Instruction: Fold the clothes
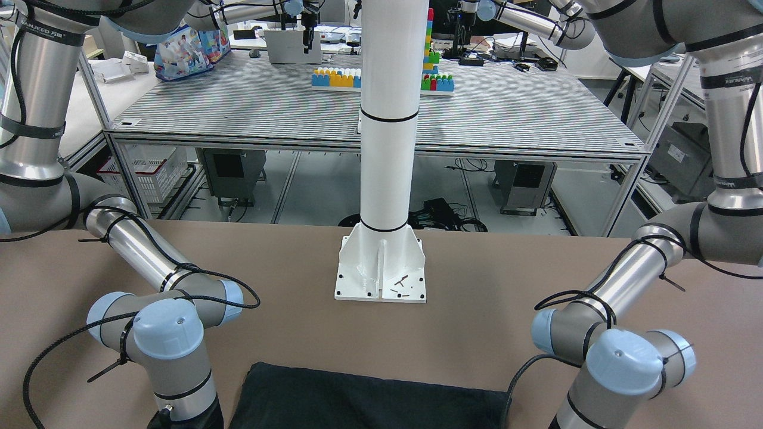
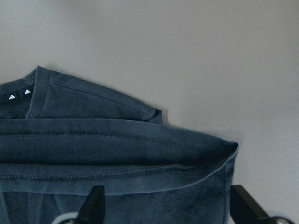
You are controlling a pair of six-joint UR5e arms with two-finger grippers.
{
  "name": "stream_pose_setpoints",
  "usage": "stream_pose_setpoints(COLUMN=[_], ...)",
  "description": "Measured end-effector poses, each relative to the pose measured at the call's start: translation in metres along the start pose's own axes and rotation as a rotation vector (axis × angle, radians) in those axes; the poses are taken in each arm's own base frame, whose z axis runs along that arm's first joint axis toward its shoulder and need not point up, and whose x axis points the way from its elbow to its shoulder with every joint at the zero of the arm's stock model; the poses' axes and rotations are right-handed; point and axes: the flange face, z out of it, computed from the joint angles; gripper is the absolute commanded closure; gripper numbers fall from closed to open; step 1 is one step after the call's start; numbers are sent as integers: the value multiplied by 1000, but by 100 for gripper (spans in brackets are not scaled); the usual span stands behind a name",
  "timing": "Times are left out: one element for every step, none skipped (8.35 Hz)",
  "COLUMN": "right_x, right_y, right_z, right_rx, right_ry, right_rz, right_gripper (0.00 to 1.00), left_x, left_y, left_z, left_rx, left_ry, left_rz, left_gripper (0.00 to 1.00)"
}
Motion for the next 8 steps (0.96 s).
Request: stream_pose_setpoints(right_x=[-7, -12, -16, -18, -19, -21, -23, -24], right_y=[7, 15, 20, 22, 23, 25, 27, 29], right_z=[2, 5, 6, 6, 7, 8, 9, 9], right_rx=[-3, -10, -14, -14, -7, -1, 2, 4], right_ry=[-6, -9, -13, -15, -12, -10, -9, -9], right_rz=[-8, -15, -18, -19, -20, -23, -26, -28], right_gripper=[6, 6, 6, 6, 6, 6, 6, 6], left_x=[-3, -7, -10, -14, -20, -25, -28, -29], left_y=[26, 60, 93, 127, 156, 173, 183, 189], left_z=[-10, -13, -8, 3, 16, 23, 28, 30], left_rx=[-13, -39, -73, -107, -129, -137, -145, -150], left_ry=[23, 38, 46, 63, 82, 96, 102, 103], left_rz=[17, 37, 56, 76, 97, 110, 118, 124], left_gripper=[0, 0, 0, 0, 0, 10, 35, 57])
